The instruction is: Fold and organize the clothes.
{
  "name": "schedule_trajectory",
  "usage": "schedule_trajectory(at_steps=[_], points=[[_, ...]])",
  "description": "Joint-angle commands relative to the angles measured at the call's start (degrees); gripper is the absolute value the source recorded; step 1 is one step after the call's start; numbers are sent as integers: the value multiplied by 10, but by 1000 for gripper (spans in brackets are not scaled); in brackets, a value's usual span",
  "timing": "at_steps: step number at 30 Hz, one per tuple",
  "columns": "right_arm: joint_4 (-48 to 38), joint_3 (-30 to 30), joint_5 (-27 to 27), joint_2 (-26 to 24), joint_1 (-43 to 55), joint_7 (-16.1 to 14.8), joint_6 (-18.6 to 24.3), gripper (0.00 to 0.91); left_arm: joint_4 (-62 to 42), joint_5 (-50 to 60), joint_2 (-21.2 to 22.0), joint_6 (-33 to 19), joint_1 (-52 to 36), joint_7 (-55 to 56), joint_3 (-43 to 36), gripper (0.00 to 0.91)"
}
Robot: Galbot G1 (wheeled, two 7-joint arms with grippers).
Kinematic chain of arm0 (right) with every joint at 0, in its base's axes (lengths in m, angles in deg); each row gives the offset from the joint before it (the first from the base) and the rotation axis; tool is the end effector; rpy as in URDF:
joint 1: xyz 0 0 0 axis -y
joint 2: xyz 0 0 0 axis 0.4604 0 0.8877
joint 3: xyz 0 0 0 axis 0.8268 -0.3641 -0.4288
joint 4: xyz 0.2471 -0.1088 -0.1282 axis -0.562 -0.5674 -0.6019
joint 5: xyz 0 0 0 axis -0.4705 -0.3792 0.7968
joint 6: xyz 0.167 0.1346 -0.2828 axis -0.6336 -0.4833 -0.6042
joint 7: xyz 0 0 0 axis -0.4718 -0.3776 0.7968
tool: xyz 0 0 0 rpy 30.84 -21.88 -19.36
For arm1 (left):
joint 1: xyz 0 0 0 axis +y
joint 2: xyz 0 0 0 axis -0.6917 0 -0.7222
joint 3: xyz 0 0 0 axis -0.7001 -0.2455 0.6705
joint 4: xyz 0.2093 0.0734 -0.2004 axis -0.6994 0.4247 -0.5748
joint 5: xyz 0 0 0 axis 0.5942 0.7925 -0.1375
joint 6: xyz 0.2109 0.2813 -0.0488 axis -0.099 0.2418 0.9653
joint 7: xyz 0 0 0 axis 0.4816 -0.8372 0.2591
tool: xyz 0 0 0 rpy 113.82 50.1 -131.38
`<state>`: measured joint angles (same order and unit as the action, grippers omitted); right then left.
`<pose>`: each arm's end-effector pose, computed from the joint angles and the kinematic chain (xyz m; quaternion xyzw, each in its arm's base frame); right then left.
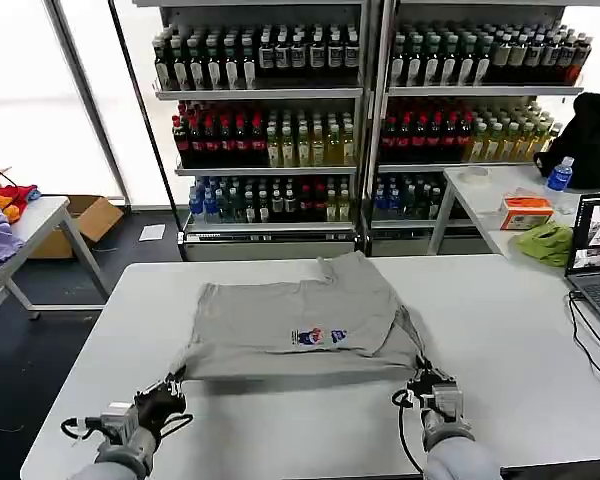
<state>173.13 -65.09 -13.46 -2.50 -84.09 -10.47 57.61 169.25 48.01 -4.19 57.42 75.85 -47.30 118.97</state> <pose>0.2289 0.0115 -0.2416 -0.0489 -0.9639 0.0880 0.2467 0.2108 0.0465 -0.2245 -0.0097 -0.9670 -0.0170 0.2541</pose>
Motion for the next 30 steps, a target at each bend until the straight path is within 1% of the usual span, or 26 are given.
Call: schedule_trajectory(at_steps=[1,4,7,12,15,17,18,19,20,22,23,24,25,28,30], points=[[42,17,23,-3,-90,9,10,0,42,14,20,-1,73,-3,5,0],[60,28,25,-6,-119,9,17,0,47,17,14,-1,76,-4,2,0],[75,25,33,-3,-142,10,30,0,45,19,14,0,68,-2,0,0],[81,22,42,6,-154,14,39,0,56,24,14,0,76,-3,-1,0],[79,21,43,-3,-157,13,43,0,54,26,11,0,76,-3,7,0],[69,20,42,-6,-151,19,42,0,59,26,10,1,80,-3,9,10],[70,20,42,-8,-152,20,41,534,60,26,12,1,83,-3,9,0],[75,20,39,-9,-154,20,40,907,63,26,13,1,89,-4,8,0],[81,20,37,-10,-157,21,32,907,62,34,15,1,94,-7,7,0],[90,21,39,-10,-166,21,35,907,60,47,16,0,97,-10,6,0],[98,19,40,-12,-175,19,41,907,61,51,19,0,97,-10,7,242],[101,18,41,-11,-180,20,46,907,64,62,19,0,99,-17,7,796],[106,18,42,-10,-185,24,49,907,71,68,20,0,102,-25,6,907],[136,20,39,-9,-195,37,50,907,113,79,20,0,112,-33,5,907],[156,31,28,-10,-195,47,51,907,135,73,19,1,111,-34,10,907]])
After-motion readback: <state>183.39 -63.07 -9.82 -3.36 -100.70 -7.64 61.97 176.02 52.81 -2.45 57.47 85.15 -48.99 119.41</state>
